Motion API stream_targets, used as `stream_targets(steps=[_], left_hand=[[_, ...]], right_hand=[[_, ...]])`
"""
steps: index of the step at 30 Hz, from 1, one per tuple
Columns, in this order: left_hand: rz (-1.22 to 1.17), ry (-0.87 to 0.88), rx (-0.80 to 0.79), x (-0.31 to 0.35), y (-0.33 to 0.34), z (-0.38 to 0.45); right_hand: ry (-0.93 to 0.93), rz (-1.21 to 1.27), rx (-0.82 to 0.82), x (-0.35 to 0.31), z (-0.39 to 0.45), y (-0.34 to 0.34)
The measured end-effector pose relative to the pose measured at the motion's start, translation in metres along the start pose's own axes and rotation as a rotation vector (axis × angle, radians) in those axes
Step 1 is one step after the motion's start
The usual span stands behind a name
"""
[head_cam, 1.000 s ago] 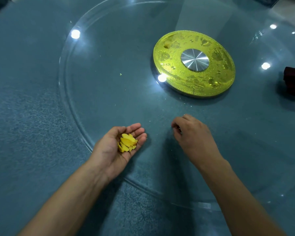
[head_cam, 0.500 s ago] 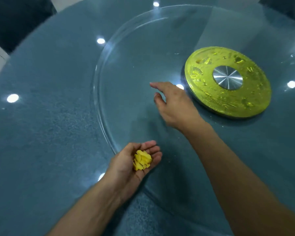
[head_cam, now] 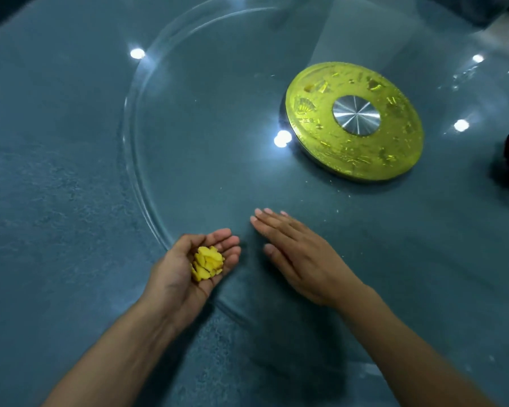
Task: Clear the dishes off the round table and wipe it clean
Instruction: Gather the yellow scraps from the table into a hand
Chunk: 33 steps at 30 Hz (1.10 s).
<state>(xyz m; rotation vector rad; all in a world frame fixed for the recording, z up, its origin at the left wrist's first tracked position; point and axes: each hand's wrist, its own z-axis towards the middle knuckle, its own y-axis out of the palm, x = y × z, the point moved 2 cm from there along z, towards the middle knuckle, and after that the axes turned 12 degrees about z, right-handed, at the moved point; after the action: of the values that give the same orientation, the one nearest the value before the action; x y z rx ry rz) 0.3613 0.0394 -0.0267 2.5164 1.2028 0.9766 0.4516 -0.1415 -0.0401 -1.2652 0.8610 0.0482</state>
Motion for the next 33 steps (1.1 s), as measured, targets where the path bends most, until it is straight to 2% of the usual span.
stream_targets(steps=[2, 4, 6, 7, 9, 13, 17, 18, 20, 22, 24, 26, 28, 31, 33], left_hand=[[0.019, 0.005, 0.001, -0.002, 0.0, -0.002], [0.031, 0.016, 0.0, -0.003, 0.0, -0.004], [0.045, 0.028, 0.003, -0.006, -0.002, -0.007], [0.053, 0.034, 0.007, -0.007, -0.002, -0.008], [0.054, 0.043, 0.01, -0.009, -0.001, -0.01], [0.022, 0.055, -0.002, -0.009, -0.003, -0.011], [0.011, 0.066, -0.004, -0.008, -0.005, -0.01], [0.014, 0.07, -0.006, -0.007, -0.005, -0.01], [0.017, 0.073, -0.001, -0.006, -0.004, -0.01], [0.015, 0.075, 0.008, -0.006, -0.007, -0.011], [0.02, 0.067, 0.008, -0.008, -0.009, -0.014], [0.029, 0.061, 0.013, -0.013, -0.012, -0.02], [0.036, 0.062, 0.023, -0.017, -0.017, -0.026], [0.035, 0.052, 0.031, -0.02, -0.021, -0.033], [0.023, 0.044, 0.033, -0.02, -0.024, -0.035]], right_hand=[[0.111, 0.098, 0.221, 0.016, -0.012, -0.022], [0.334, 0.124, 0.516, 0.053, -0.015, -0.049], [0.618, 0.111, 0.647, 0.09, -0.015, -0.069], [0.714, 0.064, 0.61, 0.101, -0.012, -0.069], [0.694, -0.071, 0.453, 0.097, 0.0, -0.049], [0.354, -0.098, 0.232, 0.031, 0.017, 0.005], [0.147, -0.025, 0.062, -0.03, 0.003, 0.037], [0.13, 0.029, 0.071, -0.031, -0.001, 0.034], [0.19, 0.131, 0.233, -0.01, -0.006, 0.016], [0.375, 0.172, 0.438, 0.028, -0.006, -0.01], [0.525, 0.151, 0.481, 0.06, 0.007, -0.032], [0.539, 0.111, 0.416, 0.077, 0.04, -0.041], [0.463, 0.079, 0.309, 0.07, 0.08, -0.035], [0.241, 0.109, 0.12, 0.029, 0.112, -0.005], [0.078, 0.109, 0.015, -0.002, 0.103, 0.018]])
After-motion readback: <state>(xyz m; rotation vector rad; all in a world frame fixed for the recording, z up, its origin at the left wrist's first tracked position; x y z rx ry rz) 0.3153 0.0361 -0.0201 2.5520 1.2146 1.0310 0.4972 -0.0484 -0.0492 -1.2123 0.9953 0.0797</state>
